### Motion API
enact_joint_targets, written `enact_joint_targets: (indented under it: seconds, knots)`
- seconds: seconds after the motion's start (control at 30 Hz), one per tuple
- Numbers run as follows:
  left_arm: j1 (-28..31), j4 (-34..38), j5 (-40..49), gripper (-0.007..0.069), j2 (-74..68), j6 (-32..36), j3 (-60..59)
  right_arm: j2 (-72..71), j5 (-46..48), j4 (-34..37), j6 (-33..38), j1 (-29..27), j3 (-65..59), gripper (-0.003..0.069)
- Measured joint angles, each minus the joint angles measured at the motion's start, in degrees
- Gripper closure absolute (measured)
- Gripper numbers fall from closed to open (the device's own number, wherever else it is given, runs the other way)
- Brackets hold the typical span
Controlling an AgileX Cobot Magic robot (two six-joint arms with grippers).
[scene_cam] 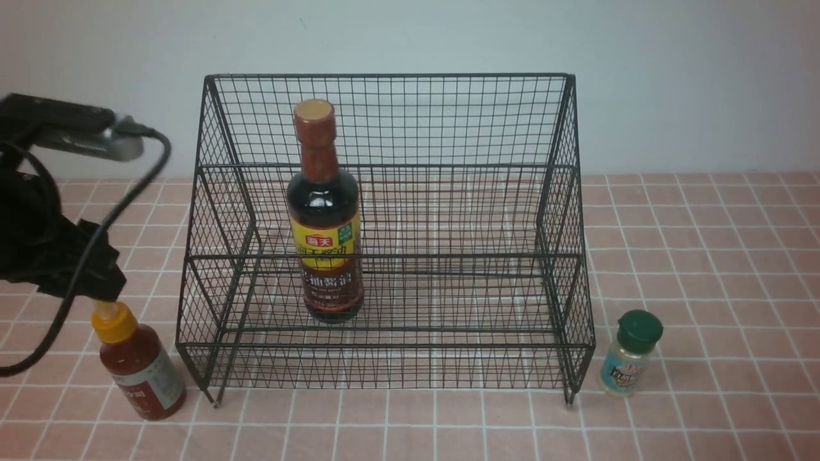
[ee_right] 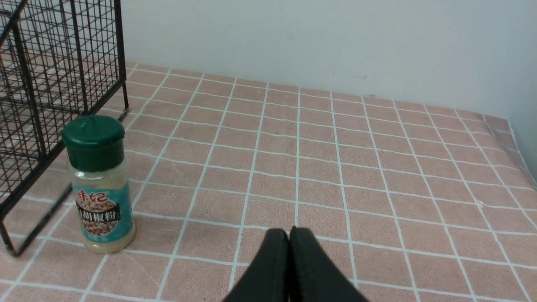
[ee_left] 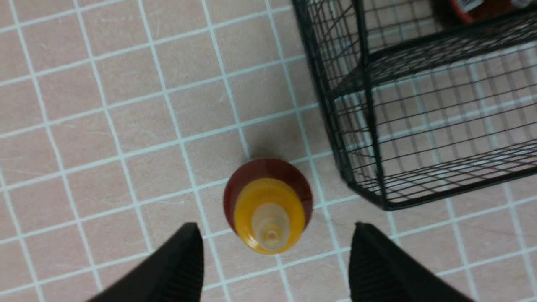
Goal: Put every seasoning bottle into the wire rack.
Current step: Use the left arm to grab the condiment bottle closest to it
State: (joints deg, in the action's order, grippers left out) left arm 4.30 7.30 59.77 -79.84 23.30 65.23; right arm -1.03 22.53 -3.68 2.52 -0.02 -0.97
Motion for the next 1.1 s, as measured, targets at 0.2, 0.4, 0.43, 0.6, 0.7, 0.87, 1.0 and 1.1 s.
enact_joint_targets:
  seconds: [0.2, 0.4, 0.43, 0.6, 0.7, 0.87, 1.0, 1.1]
  knots:
    - [-3.0, -4.8, -2.1, 0.0179, -2.8, -4.4, 0.0, 0.0, 0.0, 0.0, 0.0, 0.0, 0.0, 0.0673]
    - [-3.8, -6.3, -2.6, 0.0179, -5.8, -6.5, 0.0, 0.0, 0.0, 0.0, -0.1, 0.0, 0.0, 0.0673]
    - [-3.8, -6.8, -2.7, 0.0179, -6.2, -7.1, 0.0, 0.0, 0.0, 0.0, -0.1, 0.0, 0.0, 0.0673]
    - [-3.8, -7.6, -3.0, 0.0179, -8.2, -8.8, 0.0, 0.0, 0.0, 0.0, -0.1, 0.0, 0.0, 0.0673]
    - [-3.8, -7.7, -3.0, 0.0179, -9.5, -9.0, 0.0, 0.0, 0.0, 0.0, -0.1, 0.0, 0.0, 0.0673]
    - [-3.9, -7.6, -2.3, 0.0181, -10.8, -9.1, 0.0, 0.0, 0.0, 0.0, -0.1, 0.0, 0.0, 0.0673]
    - [-3.9, -7.3, -1.1, 0.0234, -11.6, -9.2, 0.0, 0.0, 0.0, 0.0, -0.1, 0.0, 0.0, 0.0673]
    - [-3.9, -7.3, -1.0, 0.0337, -11.7, -9.2, 0.0, 0.0, 0.0, 0.0, -0.1, 0.0, 0.0, 0.0673]
